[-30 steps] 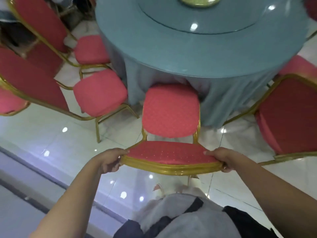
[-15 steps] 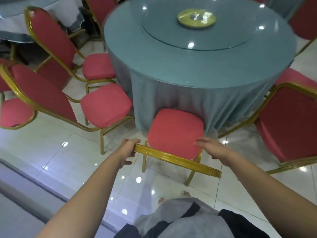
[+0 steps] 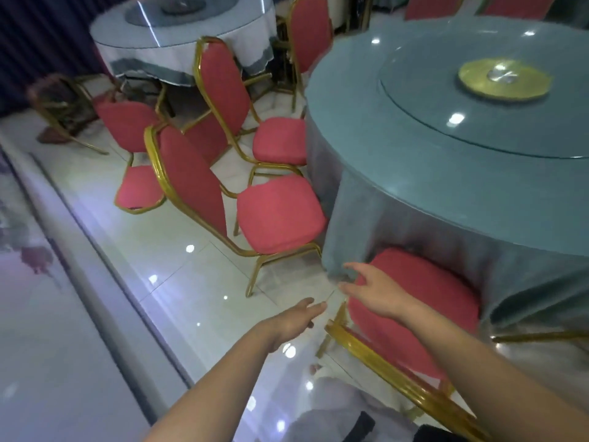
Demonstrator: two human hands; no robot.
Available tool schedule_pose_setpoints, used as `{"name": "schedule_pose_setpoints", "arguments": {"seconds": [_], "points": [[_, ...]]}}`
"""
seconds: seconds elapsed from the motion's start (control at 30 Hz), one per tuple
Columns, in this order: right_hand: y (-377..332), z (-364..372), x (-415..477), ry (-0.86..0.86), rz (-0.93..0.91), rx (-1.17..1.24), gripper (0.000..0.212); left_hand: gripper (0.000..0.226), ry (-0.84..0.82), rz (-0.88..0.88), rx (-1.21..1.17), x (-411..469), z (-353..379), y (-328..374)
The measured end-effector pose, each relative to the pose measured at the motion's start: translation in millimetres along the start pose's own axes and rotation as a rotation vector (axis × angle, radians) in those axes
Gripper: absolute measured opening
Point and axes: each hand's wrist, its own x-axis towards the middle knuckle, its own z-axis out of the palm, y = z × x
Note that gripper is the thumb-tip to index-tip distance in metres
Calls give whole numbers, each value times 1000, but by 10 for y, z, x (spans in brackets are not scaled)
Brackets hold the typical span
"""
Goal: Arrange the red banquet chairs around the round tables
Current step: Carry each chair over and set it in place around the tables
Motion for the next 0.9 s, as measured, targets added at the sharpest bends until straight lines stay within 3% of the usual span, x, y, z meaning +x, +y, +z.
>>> {"name": "schedule_pose_setpoints", "arguments": {"seconds": [0.17, 0.37, 0.5, 0.63, 0.9], "points": [[-461, 265, 899, -135, -41, 6, 59, 77, 452, -64, -55, -55, -1007, -440], [-1472, 829, 1896, -263, -213, 5, 58, 79, 778, -173, -116, -289, -2244, -1018], [-2320, 1281, 2453, -316, -353, -1, 53, 80, 833, -188, -217, -251, -3066, -1339], [-3185, 1741, 2957, -256, -571, -120, 53, 82, 819, -169, -197, -76, -4067, -1612], [-4641, 2811, 3817, -297, -505, -154, 56, 78, 829, -101, -206, -63, -6177, -1667]]}}
